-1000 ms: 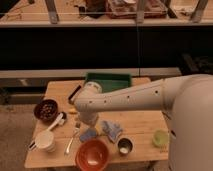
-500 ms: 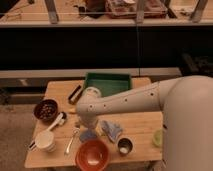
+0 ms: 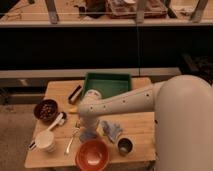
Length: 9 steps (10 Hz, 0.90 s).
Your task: Place sponge in paper cup
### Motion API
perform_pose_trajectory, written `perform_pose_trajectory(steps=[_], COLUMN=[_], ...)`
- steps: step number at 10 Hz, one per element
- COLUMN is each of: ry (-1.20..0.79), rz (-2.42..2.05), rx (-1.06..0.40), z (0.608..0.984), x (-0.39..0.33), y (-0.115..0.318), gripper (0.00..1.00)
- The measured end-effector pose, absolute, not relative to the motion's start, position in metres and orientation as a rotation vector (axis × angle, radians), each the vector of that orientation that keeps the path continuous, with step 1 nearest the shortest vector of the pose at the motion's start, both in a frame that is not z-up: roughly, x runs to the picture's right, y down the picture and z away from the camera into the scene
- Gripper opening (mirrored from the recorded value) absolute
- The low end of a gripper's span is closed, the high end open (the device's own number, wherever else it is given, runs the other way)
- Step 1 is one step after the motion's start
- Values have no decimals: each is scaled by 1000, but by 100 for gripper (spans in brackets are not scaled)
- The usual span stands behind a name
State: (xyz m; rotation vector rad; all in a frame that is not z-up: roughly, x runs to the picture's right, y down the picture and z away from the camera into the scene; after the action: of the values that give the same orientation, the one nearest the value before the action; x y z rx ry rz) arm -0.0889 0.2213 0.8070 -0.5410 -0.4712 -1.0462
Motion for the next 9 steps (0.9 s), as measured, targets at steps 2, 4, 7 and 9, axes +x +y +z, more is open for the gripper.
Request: perform_pose_trajectory(steps=[2,4,7,9], ry=[-484,-496,-513,-513], rz=[-1054,-1065,-1085,-1074], rx=[-554,-558,-552,-534], z=[813,814,811,803], x=[-92,-94,-99,-98], y=[229,231,232,224], gripper=[70,48,17,4])
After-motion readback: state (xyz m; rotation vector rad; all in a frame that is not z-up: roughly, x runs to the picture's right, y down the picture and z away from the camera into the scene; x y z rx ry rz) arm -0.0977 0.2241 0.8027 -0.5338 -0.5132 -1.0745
